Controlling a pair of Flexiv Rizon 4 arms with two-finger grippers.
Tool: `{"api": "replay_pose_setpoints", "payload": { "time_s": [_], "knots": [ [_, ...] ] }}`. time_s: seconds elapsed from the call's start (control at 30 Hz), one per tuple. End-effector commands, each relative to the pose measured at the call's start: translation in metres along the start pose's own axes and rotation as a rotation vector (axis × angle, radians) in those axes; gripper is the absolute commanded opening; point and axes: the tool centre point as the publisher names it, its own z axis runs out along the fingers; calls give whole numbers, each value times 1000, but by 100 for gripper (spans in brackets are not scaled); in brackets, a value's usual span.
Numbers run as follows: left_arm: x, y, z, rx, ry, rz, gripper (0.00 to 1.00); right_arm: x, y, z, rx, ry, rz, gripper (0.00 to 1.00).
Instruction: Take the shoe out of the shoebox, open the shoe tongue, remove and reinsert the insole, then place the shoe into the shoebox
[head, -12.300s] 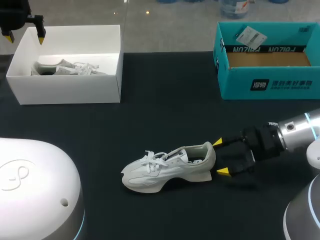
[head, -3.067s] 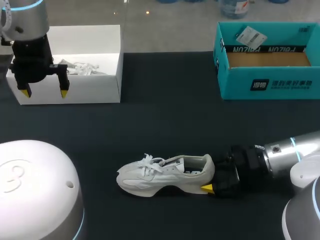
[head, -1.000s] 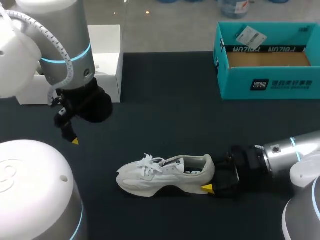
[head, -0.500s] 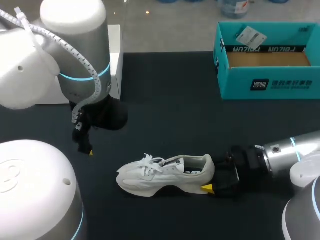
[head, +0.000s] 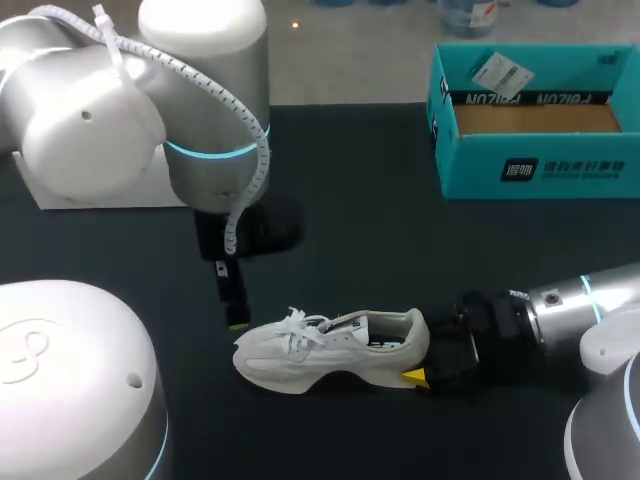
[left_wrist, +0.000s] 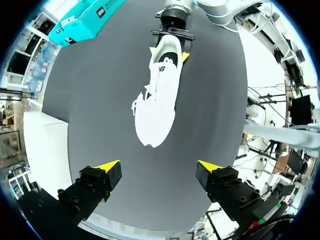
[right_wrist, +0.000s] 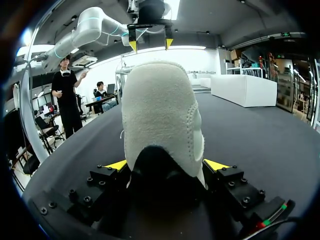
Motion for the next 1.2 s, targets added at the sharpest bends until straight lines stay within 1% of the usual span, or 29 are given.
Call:
{"api": "replay_pose_setpoints", "payload": {
  "time_s": [0.03,0.1,0.83,0.9,0.93,0.97,1.0,1.03,1.07,1.1,1.13,1.17,1.2],
  "knots": [
    [10,-23,5,-73,22,-352,100,2,-2,1,4,-2,1,0],
    [16,-27,3,-85,2,-445,100,2,-2,1,4,-2,1,0],
    [16,-27,3,-85,2,-445,100,2,-2,1,4,-2,1,0],
    [5,-22,4,-83,23,-544,100,2,-2,1,4,-2,1,0],
    [0,-22,5,-92,12,-660,100,2,-2,1,4,-2,1,0],
    [-4,-22,7,-98,7,-722,100,2,-2,1,4,-2,1,0],
    [-6,-21,8,-91,35,-788,100,2,-2,1,4,-2,1,0],
    [-10,-22,9,-93,32,-868,100,2,-2,1,4,-2,1,0],
    [-10,-21,10,-78,-13,-917,100,2,-2,1,4,-2,1,0],
    [-10,-21,11,-62,12,-978,100,2,-2,1,4,-2,1,0],
    [-11,-20,10,-57,39,-995,100,2,-2,1,4,-2,1,0],
    [-10,-21,11,-37,22,-1022,100,2,-2,1,4,-2,1,0],
    [-9,-21,11,-28,50,-1056,100,2,-2,1,4,-2,1,0]
  ]
}}
